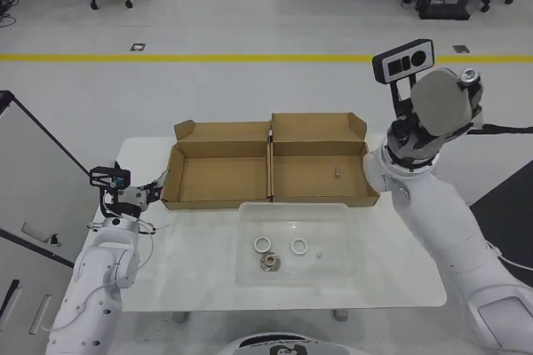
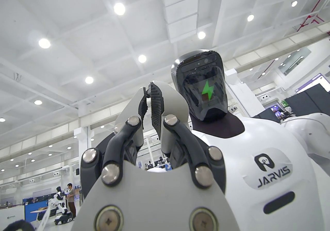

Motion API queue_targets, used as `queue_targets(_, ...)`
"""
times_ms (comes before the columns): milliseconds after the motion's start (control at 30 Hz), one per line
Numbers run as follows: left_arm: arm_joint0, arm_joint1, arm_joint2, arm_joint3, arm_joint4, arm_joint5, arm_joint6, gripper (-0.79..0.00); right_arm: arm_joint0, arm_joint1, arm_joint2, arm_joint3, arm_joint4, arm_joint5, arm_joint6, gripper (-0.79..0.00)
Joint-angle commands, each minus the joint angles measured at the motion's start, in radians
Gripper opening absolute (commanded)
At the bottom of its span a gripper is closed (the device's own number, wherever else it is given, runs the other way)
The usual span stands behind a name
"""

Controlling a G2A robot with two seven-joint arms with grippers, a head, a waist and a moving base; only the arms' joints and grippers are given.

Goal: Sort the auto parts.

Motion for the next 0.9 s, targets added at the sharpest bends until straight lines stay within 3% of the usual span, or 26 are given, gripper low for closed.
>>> queue_targets(0,0.000,0.000,0.000,0.000,0.000,0.000,0.000,0.000,-0.003,-0.004,0.012,0.004,-0.056,-0.023,-0.021,-0.785)
queue_targets(400,0.000,0.000,0.000,0.000,0.000,0.000,0.000,0.000,-0.037,-0.010,0.088,-0.010,-0.410,-0.087,-0.179,-0.785)
queue_targets(867,0.000,0.000,0.000,0.000,0.000,0.000,0.000,0.000,-0.109,-0.042,0.143,-0.067,-0.183,-0.012,-0.079,-0.785)
